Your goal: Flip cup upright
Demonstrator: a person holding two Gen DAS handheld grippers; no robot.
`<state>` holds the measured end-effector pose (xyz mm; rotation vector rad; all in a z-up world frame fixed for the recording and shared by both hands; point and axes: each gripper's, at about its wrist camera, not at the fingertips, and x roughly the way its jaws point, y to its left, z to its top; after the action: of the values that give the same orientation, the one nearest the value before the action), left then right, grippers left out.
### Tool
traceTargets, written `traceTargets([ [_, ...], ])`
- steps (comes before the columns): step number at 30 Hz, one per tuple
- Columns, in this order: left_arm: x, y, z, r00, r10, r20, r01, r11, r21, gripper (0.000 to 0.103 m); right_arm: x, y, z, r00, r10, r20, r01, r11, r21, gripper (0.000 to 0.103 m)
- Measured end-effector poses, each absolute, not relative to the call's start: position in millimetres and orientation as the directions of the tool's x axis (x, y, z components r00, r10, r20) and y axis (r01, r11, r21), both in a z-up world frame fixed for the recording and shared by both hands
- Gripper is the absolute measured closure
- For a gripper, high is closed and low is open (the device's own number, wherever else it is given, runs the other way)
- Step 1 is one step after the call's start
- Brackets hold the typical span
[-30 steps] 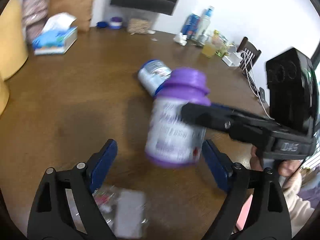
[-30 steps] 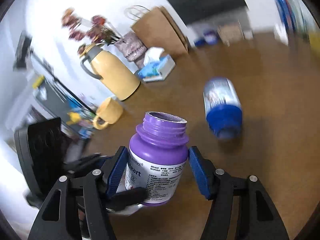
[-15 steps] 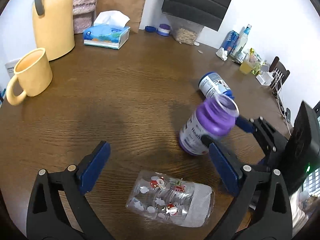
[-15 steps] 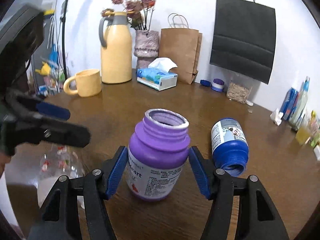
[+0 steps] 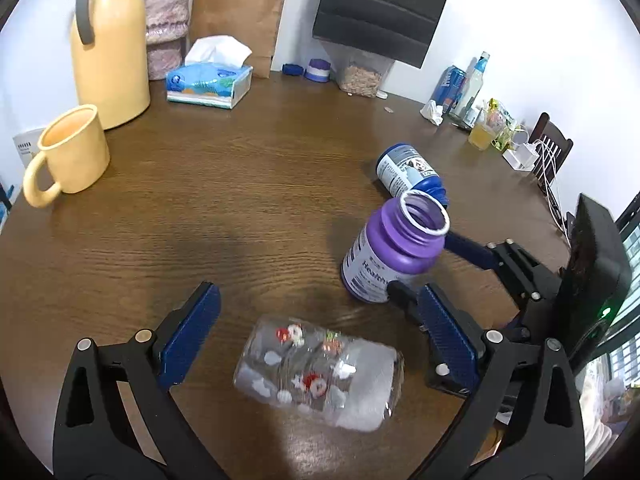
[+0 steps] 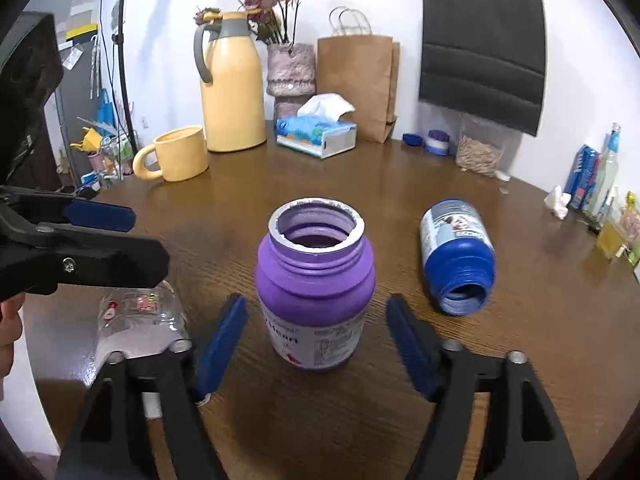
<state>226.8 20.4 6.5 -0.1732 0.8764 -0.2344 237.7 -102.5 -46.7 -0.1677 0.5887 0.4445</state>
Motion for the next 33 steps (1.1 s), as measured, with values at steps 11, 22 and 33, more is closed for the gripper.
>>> traceTargets([
  [11, 146.6, 13.8, 40.0, 0.716, -0.172, -0.677, 0.095, 0.984, -0.15, 0.002, 159.8, -138.8, 4.4, 0.779, 0.245, -0.578, -0.323, 0.946, -0.035, 0.023],
  [22, 14.5, 3.8, 35.1, 0.808, -0.124, -0.576, 0.073, 0.991, -0.112, 0.0, 29.2, -160.8, -5.7, 0.743, 0.262, -0.616, -0.285, 0.956, 0.063, 0.023],
  [33, 9.9, -13.8, 35.8, 0.798, -0.132, -0.588, 0.103, 0.991, -0.081, 0.0, 14.7, -165.4, -7.3, 0.767, 0.305, -0.565, -0.254, 0.952, 0.169, 0.014],
])
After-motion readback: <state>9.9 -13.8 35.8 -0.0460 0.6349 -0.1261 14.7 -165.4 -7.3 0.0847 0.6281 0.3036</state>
